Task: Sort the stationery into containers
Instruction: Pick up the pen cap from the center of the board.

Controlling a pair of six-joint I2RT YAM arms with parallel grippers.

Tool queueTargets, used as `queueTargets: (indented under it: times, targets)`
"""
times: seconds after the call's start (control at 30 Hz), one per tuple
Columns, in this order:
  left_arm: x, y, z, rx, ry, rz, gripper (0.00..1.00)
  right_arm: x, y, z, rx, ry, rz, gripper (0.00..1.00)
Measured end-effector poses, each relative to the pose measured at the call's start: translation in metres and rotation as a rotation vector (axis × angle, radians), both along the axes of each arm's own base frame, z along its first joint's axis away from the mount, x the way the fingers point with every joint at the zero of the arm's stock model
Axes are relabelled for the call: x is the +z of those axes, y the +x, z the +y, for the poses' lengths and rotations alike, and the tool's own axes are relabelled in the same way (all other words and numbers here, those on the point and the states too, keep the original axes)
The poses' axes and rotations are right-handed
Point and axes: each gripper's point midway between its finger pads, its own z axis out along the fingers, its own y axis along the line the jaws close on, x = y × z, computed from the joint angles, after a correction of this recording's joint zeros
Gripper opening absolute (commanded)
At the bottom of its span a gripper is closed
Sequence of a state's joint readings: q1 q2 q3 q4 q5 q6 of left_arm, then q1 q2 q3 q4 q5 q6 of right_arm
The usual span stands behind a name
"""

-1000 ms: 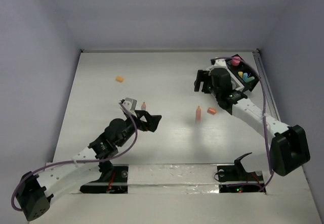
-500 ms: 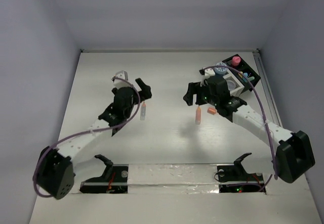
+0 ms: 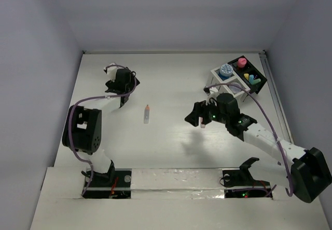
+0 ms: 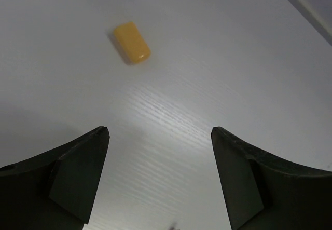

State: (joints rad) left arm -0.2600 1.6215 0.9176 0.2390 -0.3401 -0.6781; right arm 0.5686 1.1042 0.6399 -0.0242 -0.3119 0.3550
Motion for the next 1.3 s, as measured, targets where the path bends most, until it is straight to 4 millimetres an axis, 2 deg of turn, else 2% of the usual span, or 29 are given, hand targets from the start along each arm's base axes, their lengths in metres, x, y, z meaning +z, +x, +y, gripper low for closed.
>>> queueTargets:
  times: [0.27,0.43,0.53,0.77,1.0,1.07,1.1,1.17,1.2,1.27,1.3]
  targets:
    - [0.000,0.050,0.023,0.088,0.034,0.027,0.72,0.017,-0.015,0.015,0.085,0.090,-0.017,0.82]
    - [-0.016,0.073,0.034,0.110,0.081,0.087,0.69,0.021,-0.022,0.019,0.114,0.119,-0.021,0.83]
    - [-0.029,0.080,0.041,0.122,0.110,0.128,0.68,0.022,-0.024,0.020,0.124,0.128,-0.020,0.83]
    - [-0.056,0.075,0.053,0.127,0.143,0.216,0.63,0.022,-0.026,0.021,0.129,0.139,-0.015,0.83]
    - [-0.068,0.085,0.053,0.108,0.147,0.236,0.45,0.021,-0.026,0.022,0.130,0.141,-0.010,0.83]
    - [-0.068,0.087,0.052,0.103,0.151,0.235,0.44,0.021,-0.026,0.022,0.130,0.141,-0.008,0.83]
    - [-0.068,0.088,0.052,0.101,0.153,0.235,0.35,0.021,-0.026,0.022,0.130,0.140,-0.008,0.83]
    - [-0.068,0.089,0.052,0.097,0.158,0.236,0.25,0.020,-0.025,0.022,0.130,0.140,-0.008,0.83]
    - [-0.068,0.089,0.054,0.096,0.161,0.239,0.11,0.020,-0.025,0.022,0.130,0.139,-0.006,0.83]
    - [-0.068,0.092,0.054,0.090,0.169,0.239,0.01,0.019,-0.025,0.022,0.128,0.137,-0.005,0.83]
    - [-0.067,0.094,0.054,0.086,0.171,0.236,0.00,0.018,-0.024,0.022,0.126,0.136,-0.005,0.83]
